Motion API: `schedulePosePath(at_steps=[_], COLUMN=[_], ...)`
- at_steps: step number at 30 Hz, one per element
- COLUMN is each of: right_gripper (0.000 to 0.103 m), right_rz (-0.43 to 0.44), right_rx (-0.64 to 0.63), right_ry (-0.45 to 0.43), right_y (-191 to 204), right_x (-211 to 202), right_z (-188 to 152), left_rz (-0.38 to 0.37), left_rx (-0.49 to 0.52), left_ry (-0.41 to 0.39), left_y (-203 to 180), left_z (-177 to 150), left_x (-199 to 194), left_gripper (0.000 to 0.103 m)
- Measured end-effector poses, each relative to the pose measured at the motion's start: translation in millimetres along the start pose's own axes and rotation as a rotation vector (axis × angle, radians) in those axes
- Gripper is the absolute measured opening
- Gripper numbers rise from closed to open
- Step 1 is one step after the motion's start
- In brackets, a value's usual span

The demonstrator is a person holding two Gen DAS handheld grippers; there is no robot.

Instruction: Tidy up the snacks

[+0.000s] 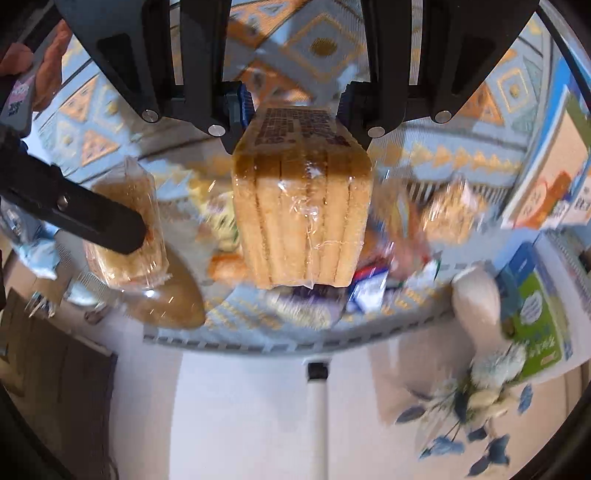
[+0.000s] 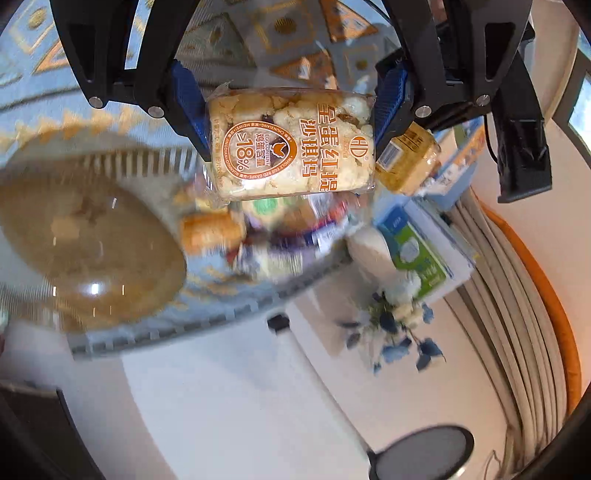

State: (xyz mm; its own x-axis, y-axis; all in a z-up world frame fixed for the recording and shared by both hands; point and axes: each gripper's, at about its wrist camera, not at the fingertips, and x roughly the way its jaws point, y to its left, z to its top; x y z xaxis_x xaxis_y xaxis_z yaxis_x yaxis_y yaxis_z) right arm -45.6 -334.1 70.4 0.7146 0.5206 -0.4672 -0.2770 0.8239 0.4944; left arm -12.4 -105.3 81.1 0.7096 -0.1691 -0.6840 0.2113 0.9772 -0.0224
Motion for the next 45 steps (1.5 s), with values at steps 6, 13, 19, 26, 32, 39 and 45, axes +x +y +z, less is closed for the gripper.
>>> schedulePosePath(at_steps=[6, 13, 19, 26, 32, 39, 45], right_gripper=[0.077, 0.077, 0.077, 0.082, 0.094, 0.096, 0.096], right_rz=[-0.023, -0.097, -0.192, -0.255, -0.298, -0.331, -0.35], right_rx=[0.042, 0.14, 0.168, 0.195, 0.277, 0.26, 0.224], right_ry=[-0.087, -0.118, -0.078, -0.051, -0.053, -0.013, -0.002], right_y=[-24, -81, -124, -159, -175, -164, -144], right_x=[-20, -24, -14, -8, -17, -12, -11], right_z=[62, 107, 120, 118, 117, 119, 120], left_rz=[-0.045, -0.118, -0.196, -0.198, -0.178, -0.143, -0.123], left_rx=[0.069, 0.153, 0.218, 0.315, 0.32, 0.303, 0.243], left_ry=[-0.032, -0.006, 0.042, 0.131, 0.084, 0.108, 0.135], left_y=[-29, -78, -118, -148, -157, -149, -128], left_z=[57, 105, 114, 108, 108, 111, 110], left_x=[1, 35, 71, 105, 98, 95, 93], left_gripper=[0.032, 0.032, 0.032, 0.049, 0.099, 0.099, 0.099])
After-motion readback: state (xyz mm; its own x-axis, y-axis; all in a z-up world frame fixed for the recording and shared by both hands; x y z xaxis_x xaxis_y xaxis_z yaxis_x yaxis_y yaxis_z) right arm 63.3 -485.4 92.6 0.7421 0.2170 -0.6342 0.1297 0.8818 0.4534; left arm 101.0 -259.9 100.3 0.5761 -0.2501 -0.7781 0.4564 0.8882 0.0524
